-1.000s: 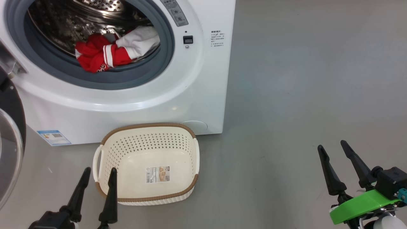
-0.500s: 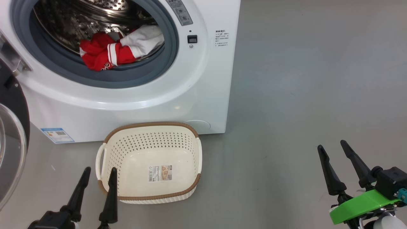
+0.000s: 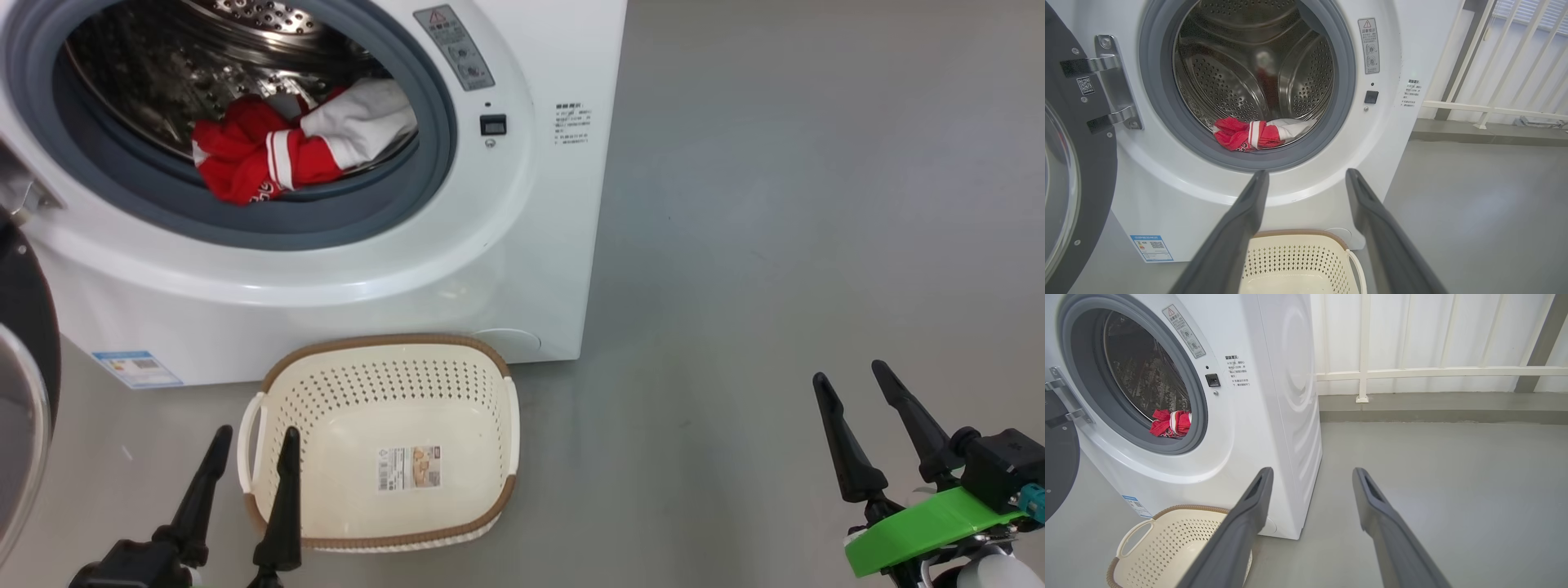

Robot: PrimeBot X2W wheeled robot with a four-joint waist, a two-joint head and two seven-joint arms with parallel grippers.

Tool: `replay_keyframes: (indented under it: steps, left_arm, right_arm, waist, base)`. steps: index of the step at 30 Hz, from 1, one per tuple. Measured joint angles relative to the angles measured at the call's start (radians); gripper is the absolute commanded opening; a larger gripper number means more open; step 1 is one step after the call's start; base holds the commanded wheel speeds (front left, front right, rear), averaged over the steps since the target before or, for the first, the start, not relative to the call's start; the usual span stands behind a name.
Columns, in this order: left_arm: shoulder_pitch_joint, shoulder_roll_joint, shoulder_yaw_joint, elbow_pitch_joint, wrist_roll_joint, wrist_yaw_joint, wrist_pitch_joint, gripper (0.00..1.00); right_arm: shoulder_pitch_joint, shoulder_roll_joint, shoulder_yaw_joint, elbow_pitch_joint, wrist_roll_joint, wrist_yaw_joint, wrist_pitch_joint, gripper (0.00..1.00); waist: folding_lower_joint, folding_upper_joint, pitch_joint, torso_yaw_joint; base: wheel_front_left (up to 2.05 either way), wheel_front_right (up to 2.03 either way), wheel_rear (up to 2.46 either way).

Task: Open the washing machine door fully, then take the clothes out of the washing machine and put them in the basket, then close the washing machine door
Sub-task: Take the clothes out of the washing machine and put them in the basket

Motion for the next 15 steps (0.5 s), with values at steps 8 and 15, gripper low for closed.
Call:
replay_keyframes:
  steps: [8,15]
  left_arm:
    - [-0.005,0.0,0.012,0.001,-0.006,0.0,0.0,1.0]
    - [-0.024,-0.002,0.011,0.003,-0.006,0.0,0.0,1.0]
  right_arm:
    - [0.0,0.0,0.001,0.0,-0.004,0.0,0.0,1.0]
    - [-0.001,0.0,0.002,-0.003,-0.006,0.0,0.0,1.0]
  waist:
    - [0.0,0.0,0.005,0.002]
    - [0.0,0.0,0.012,0.003]
  base:
    - [0.96,-0.96,0.0]
    - [0.58,-0.58,0.0]
